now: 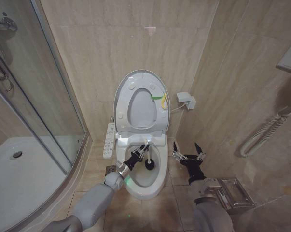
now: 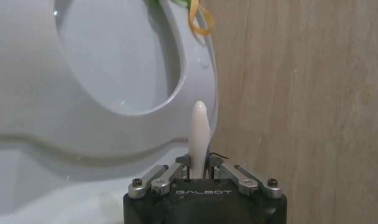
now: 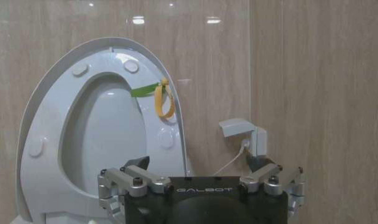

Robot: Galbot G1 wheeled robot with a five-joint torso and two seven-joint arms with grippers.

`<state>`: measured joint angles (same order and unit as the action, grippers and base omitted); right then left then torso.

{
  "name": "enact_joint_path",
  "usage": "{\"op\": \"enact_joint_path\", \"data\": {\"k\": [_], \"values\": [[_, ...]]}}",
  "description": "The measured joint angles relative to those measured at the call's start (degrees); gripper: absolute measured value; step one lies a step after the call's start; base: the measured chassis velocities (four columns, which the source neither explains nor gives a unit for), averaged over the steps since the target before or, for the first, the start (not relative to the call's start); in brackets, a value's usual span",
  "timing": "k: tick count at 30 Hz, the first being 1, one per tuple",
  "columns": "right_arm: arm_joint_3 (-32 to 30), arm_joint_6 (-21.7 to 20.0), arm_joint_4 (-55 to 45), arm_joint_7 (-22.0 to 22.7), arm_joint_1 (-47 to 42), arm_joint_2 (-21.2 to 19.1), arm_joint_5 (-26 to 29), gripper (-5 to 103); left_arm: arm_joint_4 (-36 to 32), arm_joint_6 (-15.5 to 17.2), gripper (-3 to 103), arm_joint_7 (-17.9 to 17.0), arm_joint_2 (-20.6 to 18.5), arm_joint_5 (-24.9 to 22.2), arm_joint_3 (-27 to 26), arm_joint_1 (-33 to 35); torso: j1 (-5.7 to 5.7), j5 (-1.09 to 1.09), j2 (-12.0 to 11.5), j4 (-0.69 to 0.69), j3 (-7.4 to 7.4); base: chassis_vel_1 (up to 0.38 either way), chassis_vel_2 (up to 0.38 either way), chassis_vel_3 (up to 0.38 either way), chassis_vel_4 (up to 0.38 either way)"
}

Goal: Open the toilet lid, clean the toilet bowl with a toilet brush, close the toilet lid, and flush.

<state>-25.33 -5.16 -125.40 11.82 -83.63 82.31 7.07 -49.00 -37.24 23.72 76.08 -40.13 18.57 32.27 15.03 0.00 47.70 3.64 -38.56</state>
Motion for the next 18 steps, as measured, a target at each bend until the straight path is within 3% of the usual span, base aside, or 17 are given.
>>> {"op": "enact_joint_path", "data": {"k": [18], "values": [[0.0,0.0,0.0,0.0,0.0,0.0,0.0,100,1.7,0.0,19,0.3,3.1,1.4,3.2,-3.2,0.0,0.0,0.0,0.0,0.0,0.0,0.0,0.0,0.0]]}}
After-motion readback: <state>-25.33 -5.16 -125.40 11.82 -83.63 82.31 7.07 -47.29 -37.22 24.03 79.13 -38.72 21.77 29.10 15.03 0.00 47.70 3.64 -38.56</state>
